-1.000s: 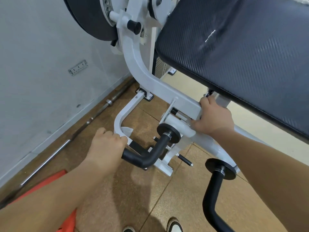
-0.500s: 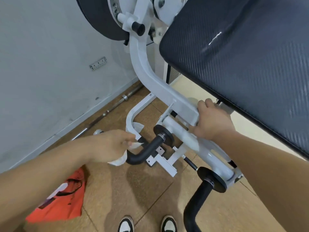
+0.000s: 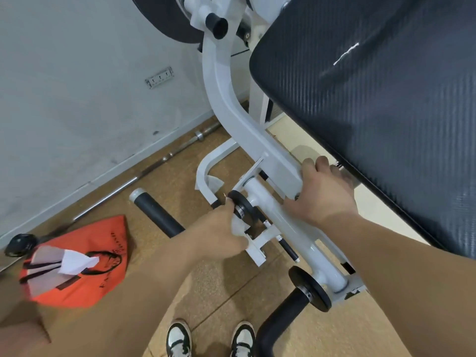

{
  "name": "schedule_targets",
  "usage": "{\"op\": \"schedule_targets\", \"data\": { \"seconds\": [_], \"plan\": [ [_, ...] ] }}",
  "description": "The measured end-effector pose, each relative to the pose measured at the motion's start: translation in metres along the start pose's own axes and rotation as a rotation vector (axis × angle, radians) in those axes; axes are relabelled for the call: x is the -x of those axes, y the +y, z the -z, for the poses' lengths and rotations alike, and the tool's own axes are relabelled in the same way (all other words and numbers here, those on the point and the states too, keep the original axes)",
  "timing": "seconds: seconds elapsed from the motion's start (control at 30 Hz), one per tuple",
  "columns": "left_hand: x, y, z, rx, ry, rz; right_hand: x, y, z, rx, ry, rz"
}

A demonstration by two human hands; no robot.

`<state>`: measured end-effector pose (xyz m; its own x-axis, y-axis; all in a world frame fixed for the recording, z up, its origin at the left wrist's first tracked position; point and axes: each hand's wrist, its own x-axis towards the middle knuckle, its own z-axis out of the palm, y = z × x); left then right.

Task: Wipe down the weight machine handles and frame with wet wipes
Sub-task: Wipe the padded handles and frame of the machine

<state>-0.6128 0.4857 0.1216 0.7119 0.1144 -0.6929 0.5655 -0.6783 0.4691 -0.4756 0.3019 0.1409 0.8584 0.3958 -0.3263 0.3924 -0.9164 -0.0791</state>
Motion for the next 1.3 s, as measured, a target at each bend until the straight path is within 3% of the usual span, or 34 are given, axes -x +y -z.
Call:
{"op": "schedule_targets", "data": {
  "seconds": [0.17,0.43,0.57,0.8,1.1,1.3],
  "plan": [
    [-0.021,-0.006,-0.007,-0.172,0.153,0.021,-0.004,0.001,0.002,-0.001,-0.047,-0.007],
    [-0.04,0.018,-0.017,-0.299,0.235,0.298,0.0,-0.002,0.006,-0.02,-0.025,0.016],
    [-0.028,0.007,-0.02,-0.446,0.236,0.205,0.002,-0.004,0.01,-0.032,-0.028,0.005],
    [0.029,-0.03,-0.017,-0.936,0.24,0.064,0.005,-0.006,0.012,-0.021,-0.036,-0.013],
    [0.042,-0.069,0.036,-1.236,0.161,-0.186,0.008,-0.007,0.008,0.003,-0.016,-0.045],
    [0.021,-0.093,0.088,-1.258,0.098,-0.366,0.012,-0.031,-0.004,-0.001,-0.008,-0.317]
  ]
}}
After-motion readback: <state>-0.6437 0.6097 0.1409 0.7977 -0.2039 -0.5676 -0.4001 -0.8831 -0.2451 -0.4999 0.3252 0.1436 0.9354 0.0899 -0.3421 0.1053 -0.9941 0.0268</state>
